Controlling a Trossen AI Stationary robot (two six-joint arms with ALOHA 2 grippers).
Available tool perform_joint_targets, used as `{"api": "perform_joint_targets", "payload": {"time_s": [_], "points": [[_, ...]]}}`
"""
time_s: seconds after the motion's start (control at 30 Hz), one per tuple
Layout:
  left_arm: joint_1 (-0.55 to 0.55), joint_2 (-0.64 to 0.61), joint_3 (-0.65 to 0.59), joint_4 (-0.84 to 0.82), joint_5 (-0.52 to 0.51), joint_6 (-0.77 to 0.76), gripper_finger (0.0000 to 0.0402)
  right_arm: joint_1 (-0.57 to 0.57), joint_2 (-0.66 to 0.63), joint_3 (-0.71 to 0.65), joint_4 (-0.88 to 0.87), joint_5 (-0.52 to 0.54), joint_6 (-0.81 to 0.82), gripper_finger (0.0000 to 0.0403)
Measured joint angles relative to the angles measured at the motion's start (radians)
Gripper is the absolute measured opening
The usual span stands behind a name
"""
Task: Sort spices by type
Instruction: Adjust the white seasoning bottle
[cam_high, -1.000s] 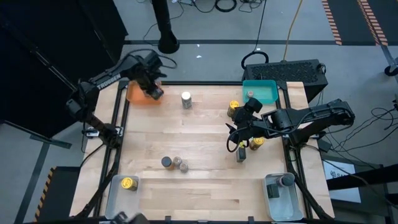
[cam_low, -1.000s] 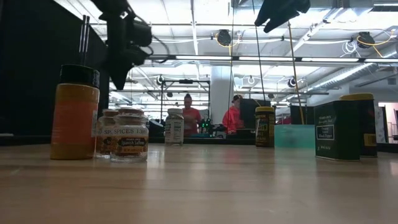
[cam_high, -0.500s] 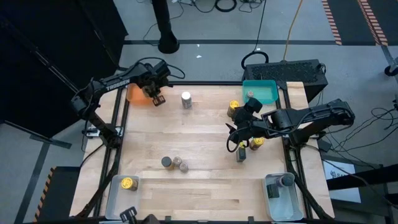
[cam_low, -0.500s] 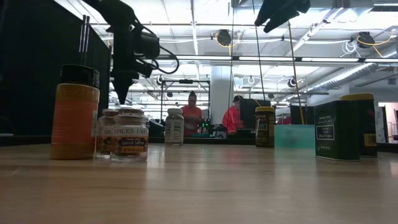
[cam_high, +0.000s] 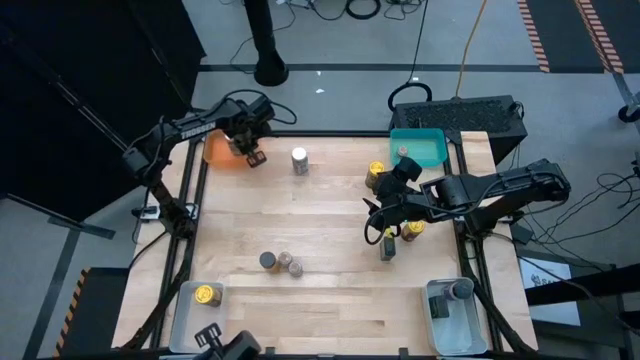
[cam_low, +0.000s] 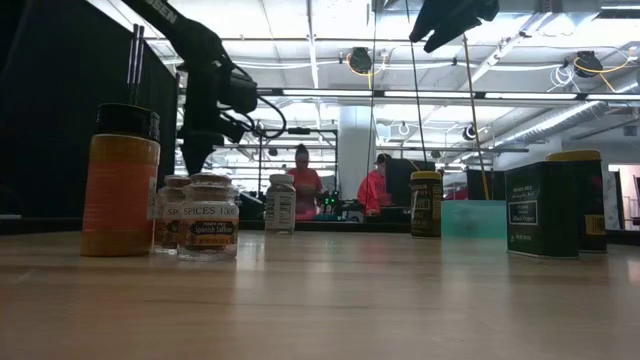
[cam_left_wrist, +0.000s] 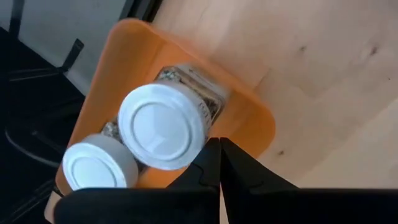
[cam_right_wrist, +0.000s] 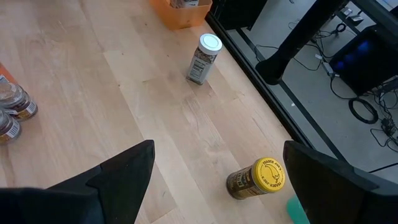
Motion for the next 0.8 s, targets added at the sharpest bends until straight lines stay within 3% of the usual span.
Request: {"api": "perform_joint_targets", "payload": {"time_s": [0.8], "points": [[0.038,0.0,0.0,0.045,-0.031,0.015,0.0002,0.0,0.0,0.0,0.0,0.0,-0.004,0.0338]]}}
